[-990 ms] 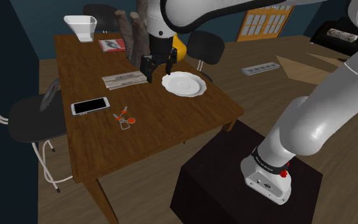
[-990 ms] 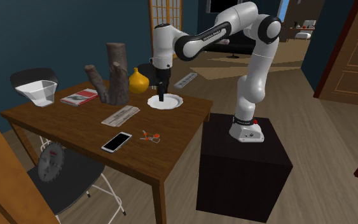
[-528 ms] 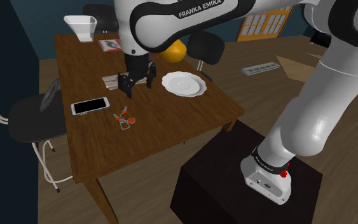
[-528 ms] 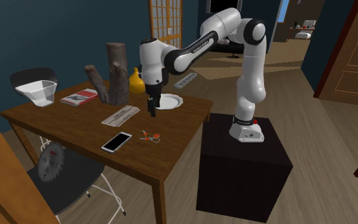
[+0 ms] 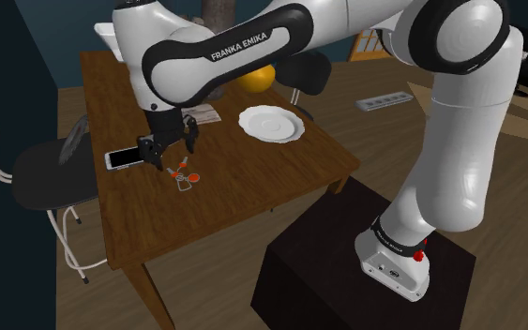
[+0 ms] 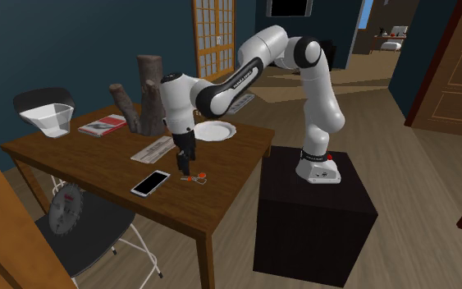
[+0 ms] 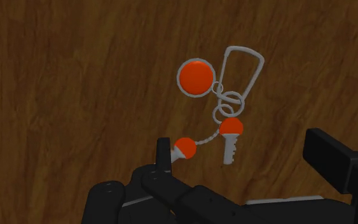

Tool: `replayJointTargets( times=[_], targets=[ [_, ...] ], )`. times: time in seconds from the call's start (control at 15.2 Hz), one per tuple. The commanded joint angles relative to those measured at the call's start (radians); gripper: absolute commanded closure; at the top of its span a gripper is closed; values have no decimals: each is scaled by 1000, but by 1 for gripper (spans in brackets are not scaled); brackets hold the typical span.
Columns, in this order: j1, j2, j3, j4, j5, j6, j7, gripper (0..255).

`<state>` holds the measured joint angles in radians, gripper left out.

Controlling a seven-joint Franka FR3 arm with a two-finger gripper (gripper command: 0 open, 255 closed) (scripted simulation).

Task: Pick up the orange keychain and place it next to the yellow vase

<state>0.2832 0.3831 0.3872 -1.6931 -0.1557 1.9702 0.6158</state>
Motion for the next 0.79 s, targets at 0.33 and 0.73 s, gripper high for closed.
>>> replayJointTargets(
  times=[0.33, 0.73],
  targets=[
    [11, 58, -8, -17, -22, 67, 13, 0],
    [12, 66, -10, -28, -26, 85, 16, 0]
  ],
)
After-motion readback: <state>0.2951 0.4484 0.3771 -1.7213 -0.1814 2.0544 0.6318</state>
